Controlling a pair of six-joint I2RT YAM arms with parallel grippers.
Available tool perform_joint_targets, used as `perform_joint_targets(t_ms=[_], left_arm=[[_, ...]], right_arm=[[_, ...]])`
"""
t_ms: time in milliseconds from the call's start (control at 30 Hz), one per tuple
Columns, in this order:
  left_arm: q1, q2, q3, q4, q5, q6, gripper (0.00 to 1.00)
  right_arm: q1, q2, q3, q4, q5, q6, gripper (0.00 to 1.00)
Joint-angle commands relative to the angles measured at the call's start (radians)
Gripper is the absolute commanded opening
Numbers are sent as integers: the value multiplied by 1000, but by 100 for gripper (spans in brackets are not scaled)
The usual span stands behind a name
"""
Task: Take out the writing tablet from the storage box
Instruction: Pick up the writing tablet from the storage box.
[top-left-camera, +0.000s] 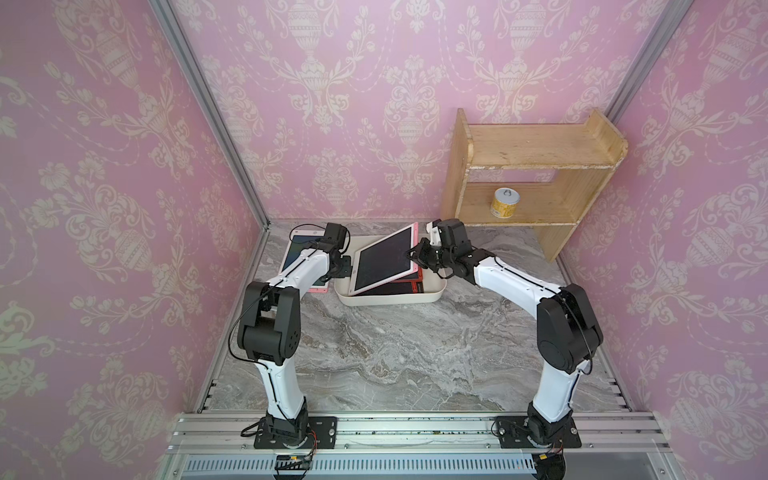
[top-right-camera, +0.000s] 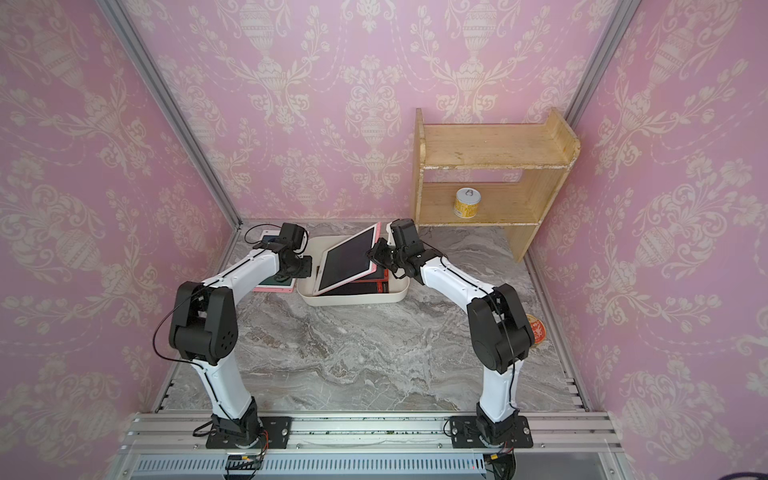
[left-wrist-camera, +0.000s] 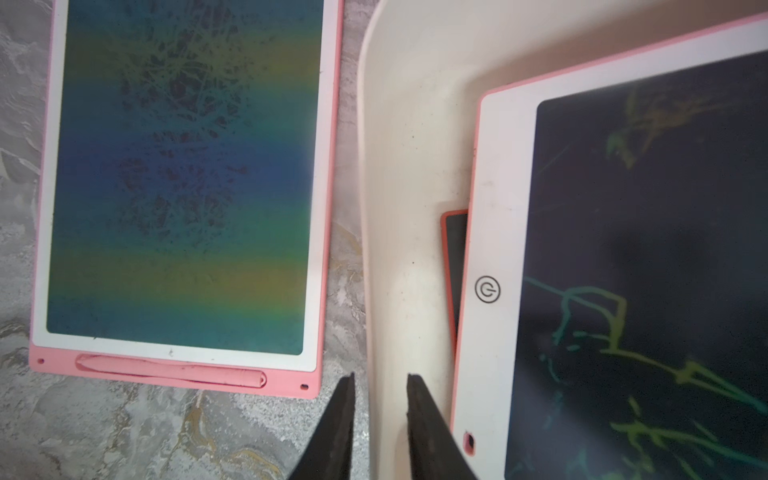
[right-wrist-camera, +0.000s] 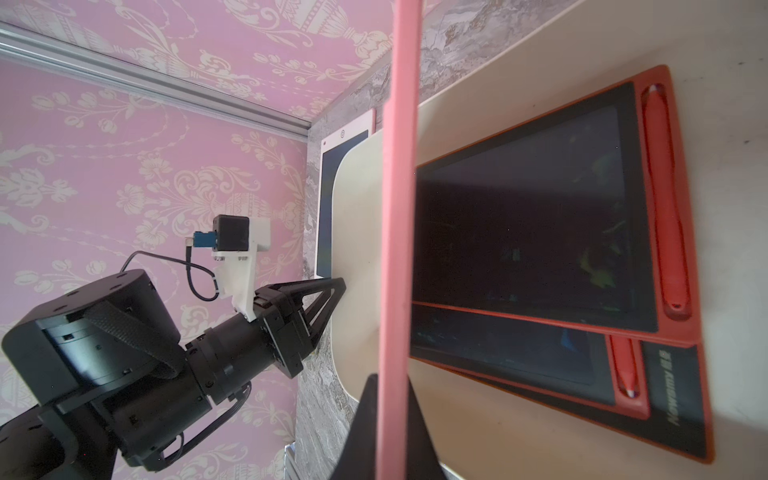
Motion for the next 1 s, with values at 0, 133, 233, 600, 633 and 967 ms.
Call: perform_joint_targets(t_ms=[0, 133, 233, 600, 633, 967], left_arm=[[8, 2, 19, 4, 10, 2, 28], [9, -2, 18, 7, 12, -3, 30], [11, -3, 19, 8, 16, -10, 30], [12, -28, 16, 7, 24, -27, 35], [12, -29, 16, 6, 26, -30, 36], [15, -41, -1, 22, 43, -50, 46]], right_arm=[[0, -73, -15, 72, 24, 25, 0], [-1, -107, -46, 96, 35, 45, 0], [-1, -143, -80, 113, 49, 61, 0], [-19, -364, -277, 160, 96, 144, 0], [-23, -392, -296, 157, 94, 152, 0], [-88, -780, -550, 36, 180, 257, 0]])
